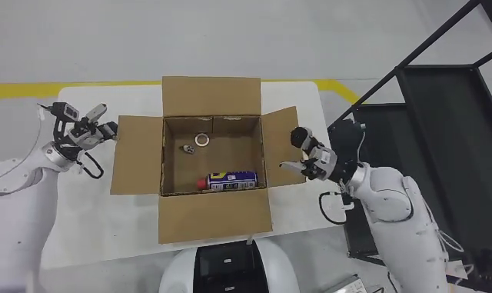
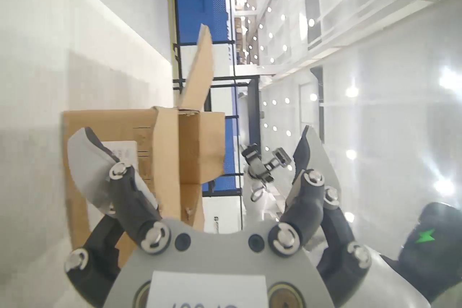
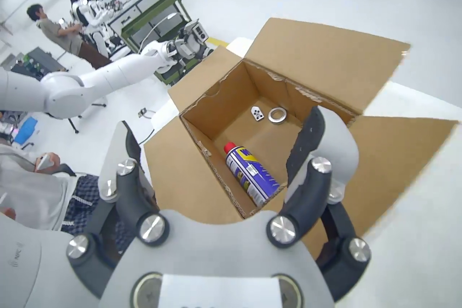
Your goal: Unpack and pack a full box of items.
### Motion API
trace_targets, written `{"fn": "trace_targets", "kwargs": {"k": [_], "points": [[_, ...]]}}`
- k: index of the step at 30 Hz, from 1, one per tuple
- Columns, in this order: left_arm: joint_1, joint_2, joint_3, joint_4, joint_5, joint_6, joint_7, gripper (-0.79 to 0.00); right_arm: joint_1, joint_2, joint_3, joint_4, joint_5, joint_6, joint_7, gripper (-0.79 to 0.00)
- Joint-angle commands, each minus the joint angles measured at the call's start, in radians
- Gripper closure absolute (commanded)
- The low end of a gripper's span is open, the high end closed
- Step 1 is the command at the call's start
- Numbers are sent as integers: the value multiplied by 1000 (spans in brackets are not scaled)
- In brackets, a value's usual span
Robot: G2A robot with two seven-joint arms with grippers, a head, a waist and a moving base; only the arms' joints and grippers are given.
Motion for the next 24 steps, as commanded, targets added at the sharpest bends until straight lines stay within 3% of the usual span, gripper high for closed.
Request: {"fn": "trace_targets", "kwargs": {"k": [1, 7, 12, 24], "points": [[-4, 1, 0, -30, -19, 1, -30, -785, -10, 5, 41, 30, 64, -6, 2, -785], [12, -6, 34, -180, -66, 50, -80, -785, -25, 20, 107, 159, 254, -14, 44, -785], [18, -13, 86, -270, -53, 89, -87, -785, -17, 29, 92, 245, 334, 22, 116, -785], [-2, -30, 202, -296, 29, 105, -54, -785, 78, 34, -108, 274, 500, 13, 299, -785]]}}
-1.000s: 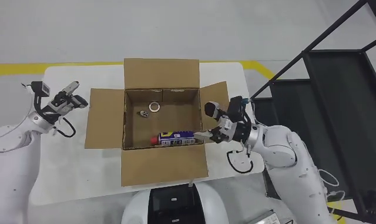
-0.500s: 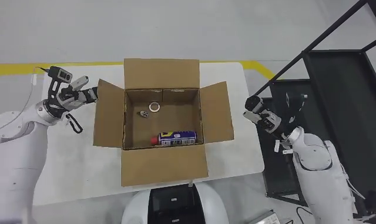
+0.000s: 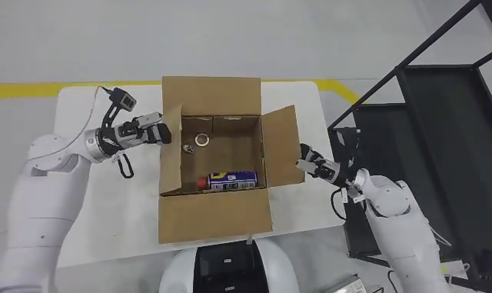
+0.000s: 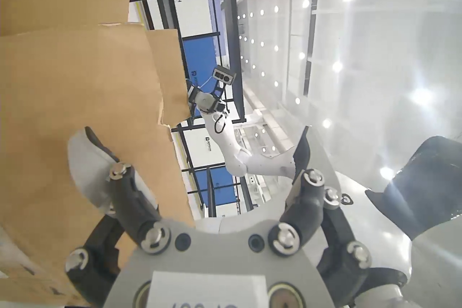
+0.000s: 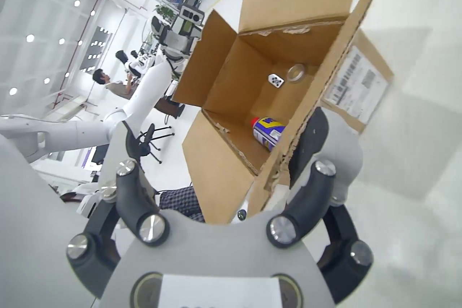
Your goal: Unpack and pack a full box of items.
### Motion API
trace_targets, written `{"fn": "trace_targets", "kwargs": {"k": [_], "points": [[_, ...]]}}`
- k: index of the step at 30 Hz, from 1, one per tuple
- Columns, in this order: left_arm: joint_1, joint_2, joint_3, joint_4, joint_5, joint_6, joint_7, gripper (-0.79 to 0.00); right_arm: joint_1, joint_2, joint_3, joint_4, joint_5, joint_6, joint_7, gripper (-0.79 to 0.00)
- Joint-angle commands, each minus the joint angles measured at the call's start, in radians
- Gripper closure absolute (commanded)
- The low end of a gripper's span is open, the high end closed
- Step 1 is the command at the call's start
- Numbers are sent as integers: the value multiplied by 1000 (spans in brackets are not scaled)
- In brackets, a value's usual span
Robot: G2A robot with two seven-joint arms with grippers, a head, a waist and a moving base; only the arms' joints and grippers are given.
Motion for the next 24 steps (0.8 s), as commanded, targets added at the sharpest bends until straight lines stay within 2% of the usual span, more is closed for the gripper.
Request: {"fn": "trace_targets", "kwargs": {"k": [1, 6, 11, 19, 24], "points": [[-2, -1, 8, 8, 13, 0, 11, -785, 13, 1, -21, -19, 42, -12, 27, -785], [0, -2, 24, 30, 43, 0, 35, -785, 26, 7, -57, -77, 53, -10, 85, -785], [2, -6, 45, 45, 49, 5, 33, -785, 65, 5, -144, -77, -31, 43, 90, -785], [9, -4, 59, 42, 92, -24, 34, -785, 148, -9, -293, -2, -236, 123, 29, -785], [23, 2, 47, 27, 128, -45, 45, -785, 169, -12, -331, 9, -387, 162, -49, -785]]}}
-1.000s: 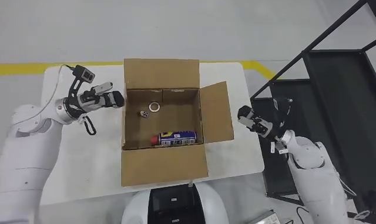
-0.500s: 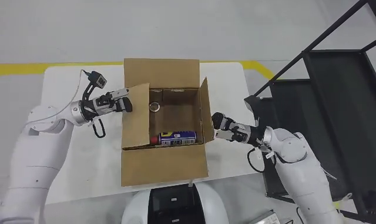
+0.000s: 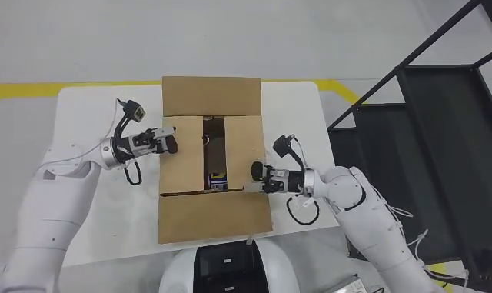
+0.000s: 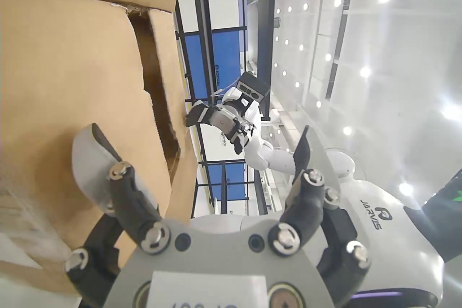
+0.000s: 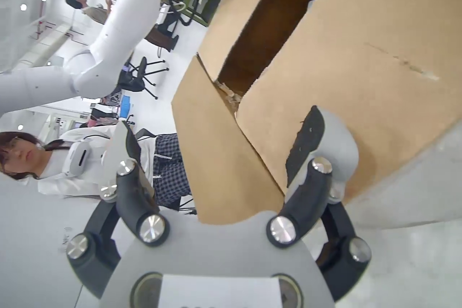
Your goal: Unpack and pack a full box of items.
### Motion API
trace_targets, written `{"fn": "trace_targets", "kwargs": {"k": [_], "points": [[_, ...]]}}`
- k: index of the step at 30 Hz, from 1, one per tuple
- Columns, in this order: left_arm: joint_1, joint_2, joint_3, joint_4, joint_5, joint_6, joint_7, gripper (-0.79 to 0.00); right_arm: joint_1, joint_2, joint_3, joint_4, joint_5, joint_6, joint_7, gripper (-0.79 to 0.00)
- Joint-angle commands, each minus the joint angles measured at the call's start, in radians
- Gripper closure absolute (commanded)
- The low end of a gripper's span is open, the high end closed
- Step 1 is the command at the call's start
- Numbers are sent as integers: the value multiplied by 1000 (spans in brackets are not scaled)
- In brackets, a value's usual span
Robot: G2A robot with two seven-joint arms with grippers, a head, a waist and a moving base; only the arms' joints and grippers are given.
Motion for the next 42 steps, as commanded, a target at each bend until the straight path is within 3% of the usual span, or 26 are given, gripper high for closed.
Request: {"fn": "trace_targets", "kwargs": {"k": [1, 6, 10, 15, 18, 24, 31, 42], "points": [[6, 3, -4, -6, 23, -10, 10, -785, -3, -1, -11, -14, -46, 2, -31, -785], [22, 8, -14, -35, 55, -35, 31, -785, -48, 8, 13, -72, -70, -29, -75, -785], [31, 13, -54, -64, -13, -37, 39, -785, -124, 26, 103, -137, -36, -83, -96, -785], [31, 19, -127, -77, -151, -33, 59, -785, -244, 54, 250, -169, 9, -122, -51, -785], [5, 17, -149, -44, -196, -34, 108, -785, -292, 65, 280, -149, 19, -103, 10, -785], [-106, 0, -123, 115, -97, -150, 304, -785, -309, 71, 220, -52, 36, -99, 83, -785], [-252, -44, -17, 351, -41, -230, 433, -785, -297, 74, 144, -14, 82, -152, 122, -785], [-420, -145, 132, 655, -105, -192, 511, -785, -314, 107, 138, -73, 250, -202, 203, -785]]}}
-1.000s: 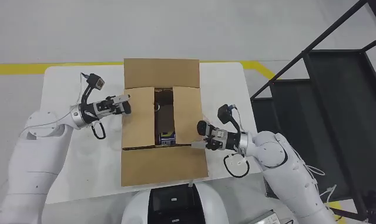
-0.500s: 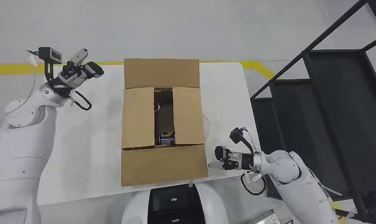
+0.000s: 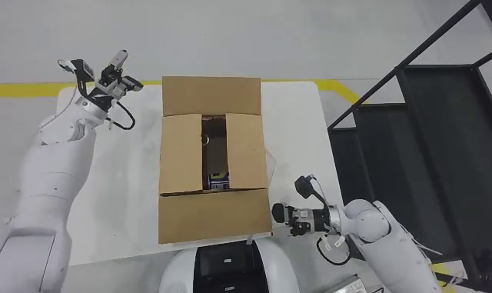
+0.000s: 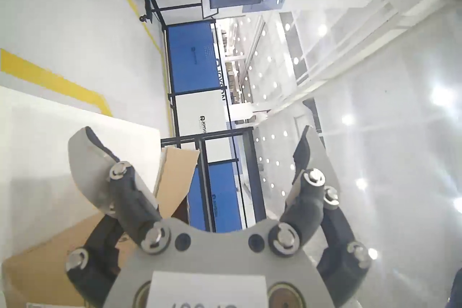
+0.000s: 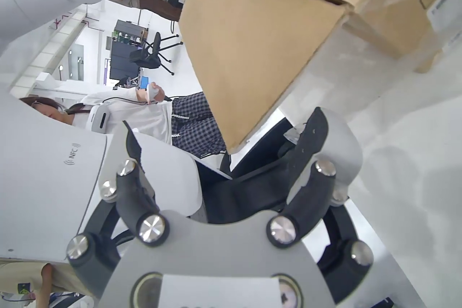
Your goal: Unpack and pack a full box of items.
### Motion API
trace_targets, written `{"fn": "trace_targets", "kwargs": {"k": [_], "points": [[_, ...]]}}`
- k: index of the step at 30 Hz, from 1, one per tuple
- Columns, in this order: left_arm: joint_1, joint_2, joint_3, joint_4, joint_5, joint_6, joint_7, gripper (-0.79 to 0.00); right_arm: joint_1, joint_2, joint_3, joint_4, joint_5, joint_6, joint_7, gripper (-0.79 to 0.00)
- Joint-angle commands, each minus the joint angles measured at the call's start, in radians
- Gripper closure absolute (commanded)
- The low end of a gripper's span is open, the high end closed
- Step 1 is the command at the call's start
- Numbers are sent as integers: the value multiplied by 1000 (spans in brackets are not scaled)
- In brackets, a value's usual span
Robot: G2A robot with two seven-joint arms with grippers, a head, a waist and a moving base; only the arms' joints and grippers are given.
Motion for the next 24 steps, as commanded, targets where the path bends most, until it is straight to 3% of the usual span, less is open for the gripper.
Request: {"fn": "trace_targets", "kwargs": {"k": [1, 10, 20, 24], "points": [[-19, -18, 17, 38, -16, 9, 7, -785, -5, 9, -6, -22, 22, 1, 0, -785], [-73, -68, 32, 132, -146, 48, -186, -785, -15, 51, -26, -113, 71, -29, -30, -785], [-91, -61, -19, 179, -244, 89, -471, -785, 25, 79, -35, -126, 113, -53, -54, -785], [-99, -50, -34, 198, -221, 67, -478, -785, 45, 82, -35, -114, 132, -50, -72, -785]]}}
